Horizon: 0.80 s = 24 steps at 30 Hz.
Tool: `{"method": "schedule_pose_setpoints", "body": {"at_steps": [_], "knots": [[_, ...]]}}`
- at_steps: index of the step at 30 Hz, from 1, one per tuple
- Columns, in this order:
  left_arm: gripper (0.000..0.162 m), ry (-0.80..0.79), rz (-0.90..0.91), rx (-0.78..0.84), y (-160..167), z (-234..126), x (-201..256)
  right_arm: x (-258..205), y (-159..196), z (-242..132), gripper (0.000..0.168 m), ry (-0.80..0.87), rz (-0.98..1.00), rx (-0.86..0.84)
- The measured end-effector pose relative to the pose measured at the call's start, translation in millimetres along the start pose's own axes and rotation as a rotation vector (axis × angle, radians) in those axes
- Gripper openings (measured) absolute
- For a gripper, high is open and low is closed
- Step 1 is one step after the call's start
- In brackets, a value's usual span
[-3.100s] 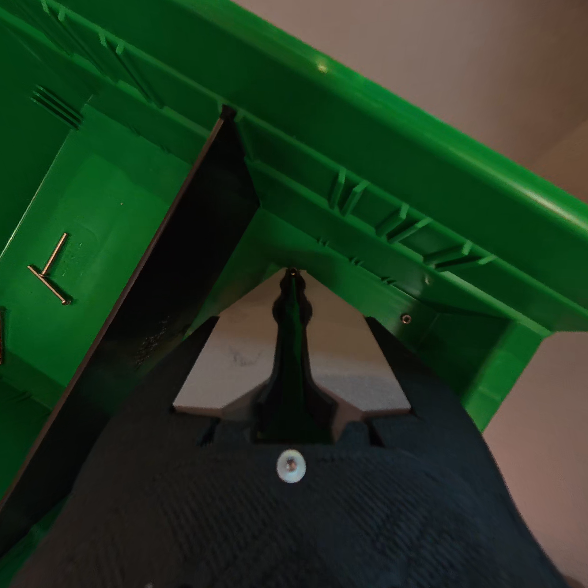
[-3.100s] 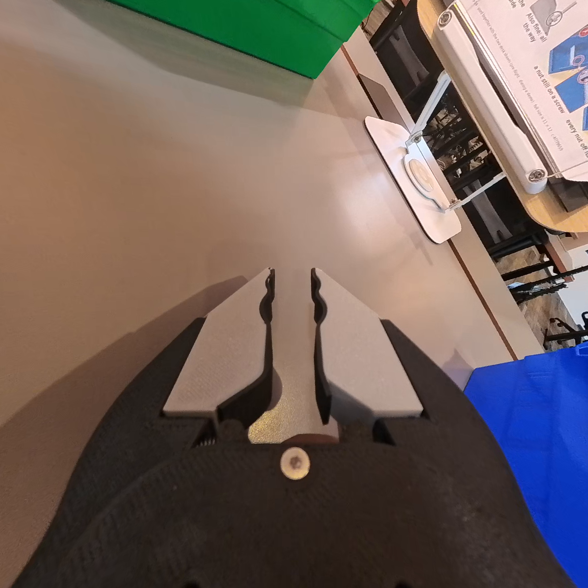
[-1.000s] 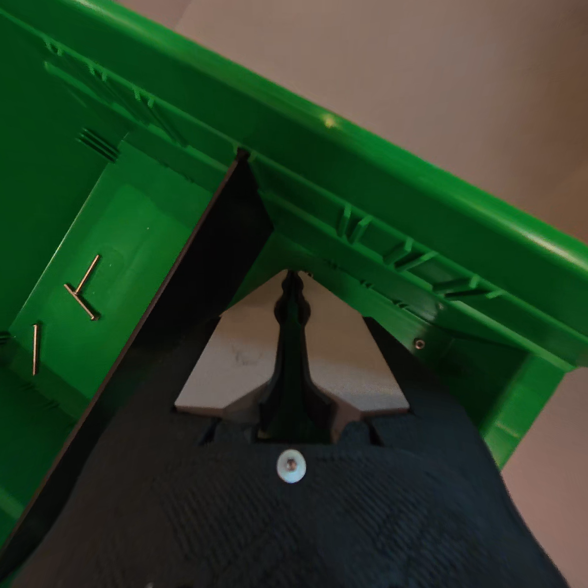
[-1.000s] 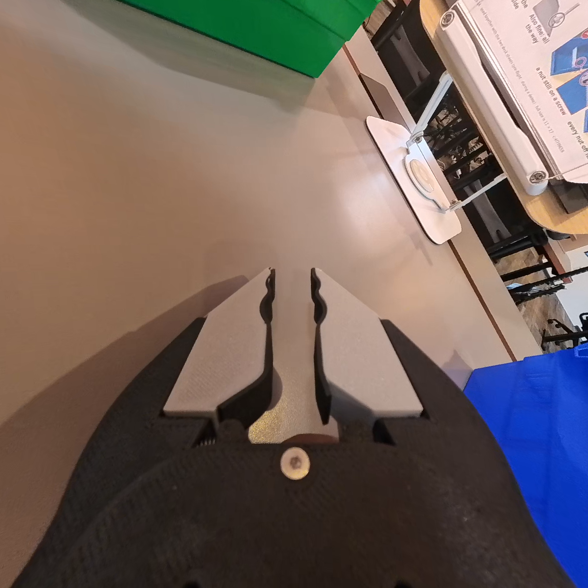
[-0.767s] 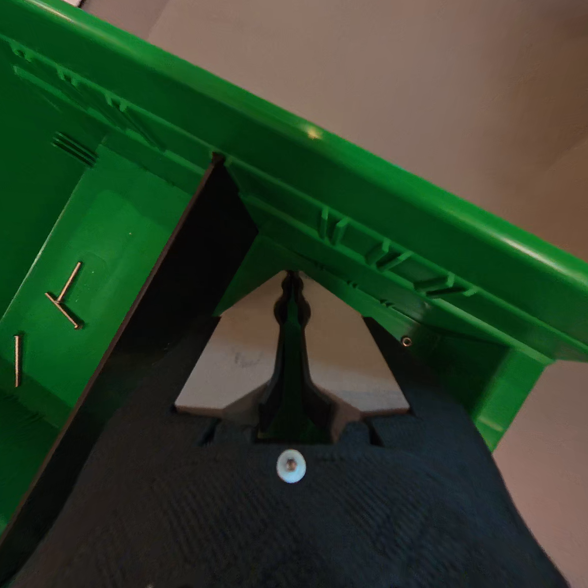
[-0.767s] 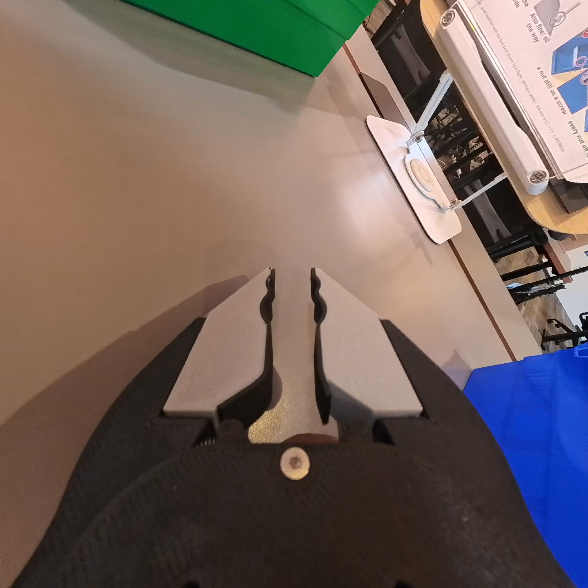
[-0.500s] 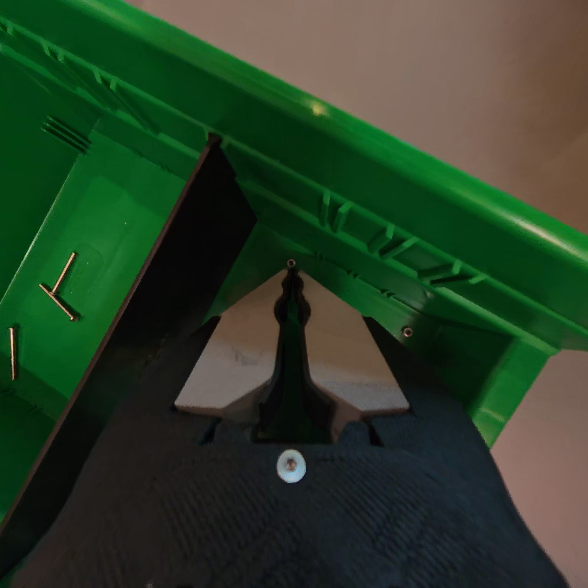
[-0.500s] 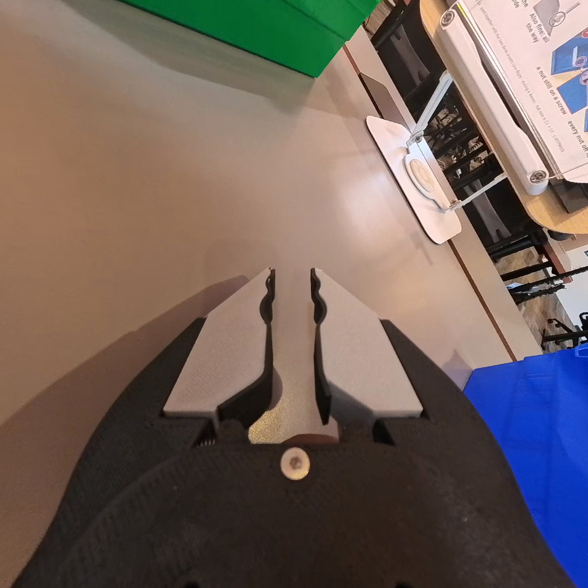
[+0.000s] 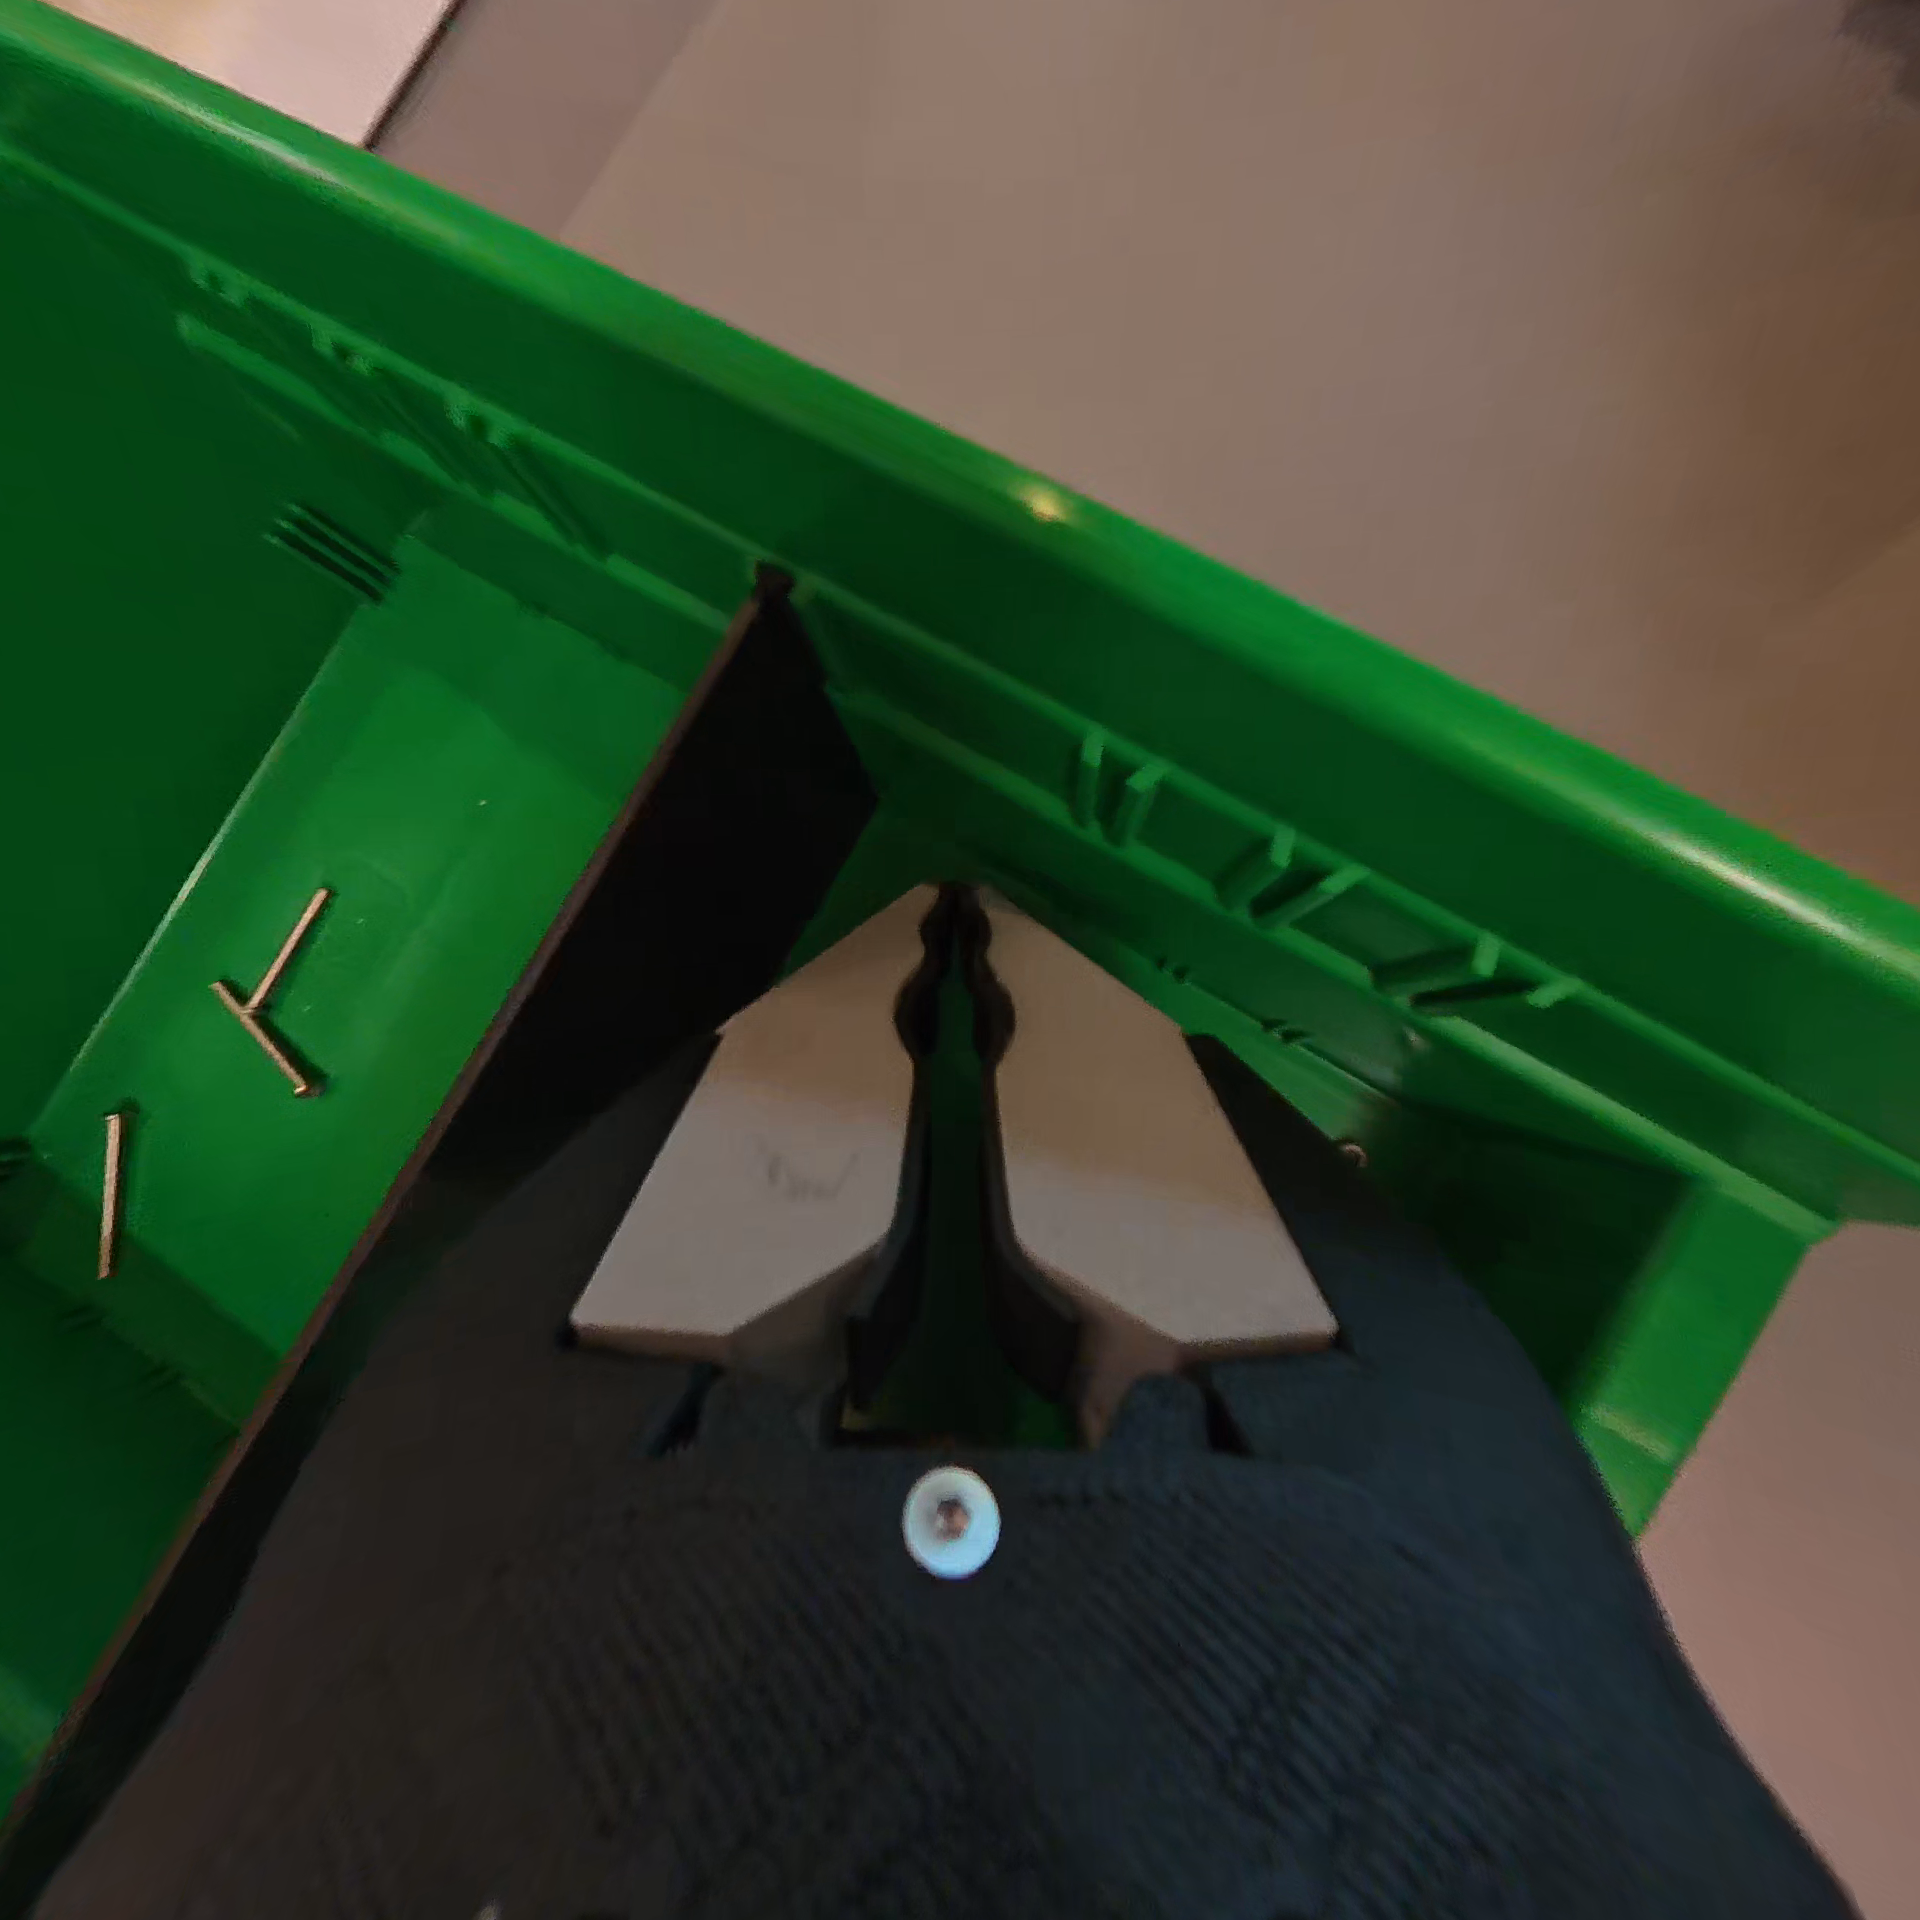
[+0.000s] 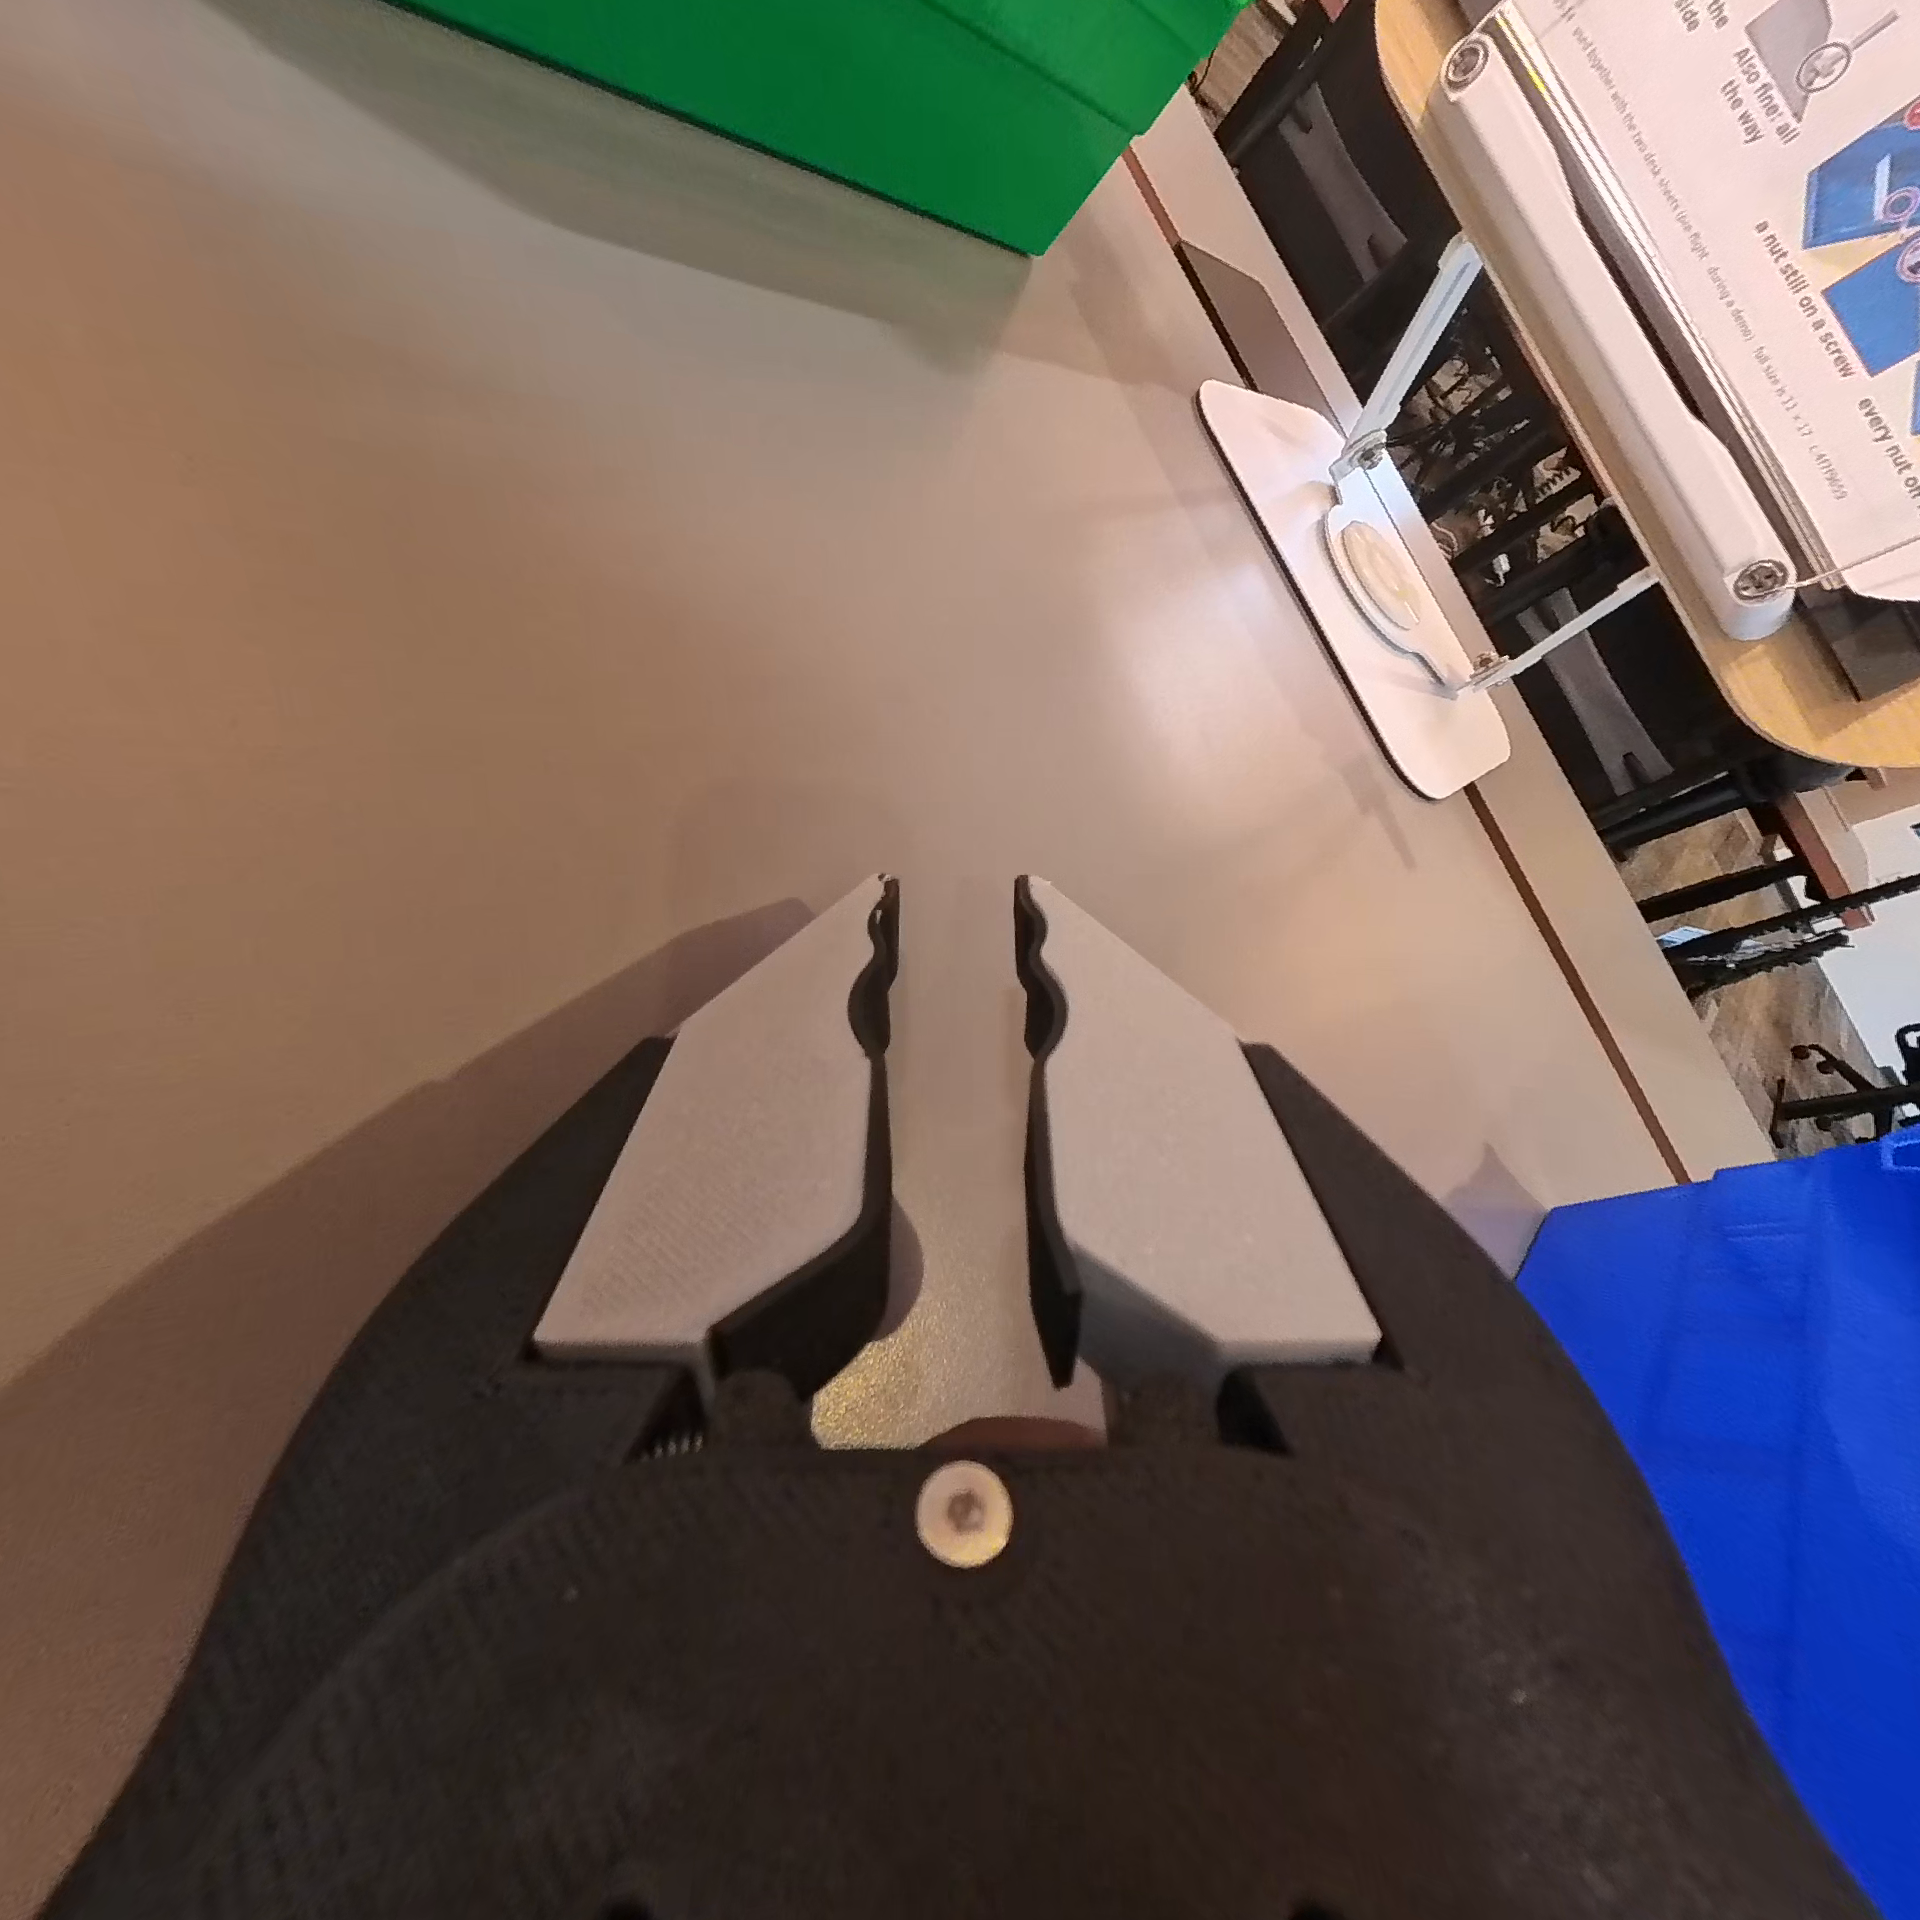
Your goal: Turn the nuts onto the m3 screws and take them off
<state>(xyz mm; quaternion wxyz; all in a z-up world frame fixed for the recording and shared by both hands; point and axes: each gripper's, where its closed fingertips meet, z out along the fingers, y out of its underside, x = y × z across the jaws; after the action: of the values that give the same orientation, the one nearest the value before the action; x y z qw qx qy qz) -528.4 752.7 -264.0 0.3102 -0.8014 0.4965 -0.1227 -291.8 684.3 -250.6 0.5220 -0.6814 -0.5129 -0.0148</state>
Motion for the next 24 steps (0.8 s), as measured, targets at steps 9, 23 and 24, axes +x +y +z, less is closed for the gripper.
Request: {"method": "schedule_pose_setpoints", "body": {"at_steps": [9,23,24], "knots": [[0.0,0.031,-0.017,-0.058,11,3,5,0,0,1,0.019,0.002,0.001,-0.004],[0.0,0.069,-0.073,-0.145,41,-21,-3,0,0,0,0.019,0.0,-0.003,0.0],[0.0,0.061,-0.078,-0.145,41,-22,-5,0,0,0,0.019,0.0,-0.004,0.0]]}}
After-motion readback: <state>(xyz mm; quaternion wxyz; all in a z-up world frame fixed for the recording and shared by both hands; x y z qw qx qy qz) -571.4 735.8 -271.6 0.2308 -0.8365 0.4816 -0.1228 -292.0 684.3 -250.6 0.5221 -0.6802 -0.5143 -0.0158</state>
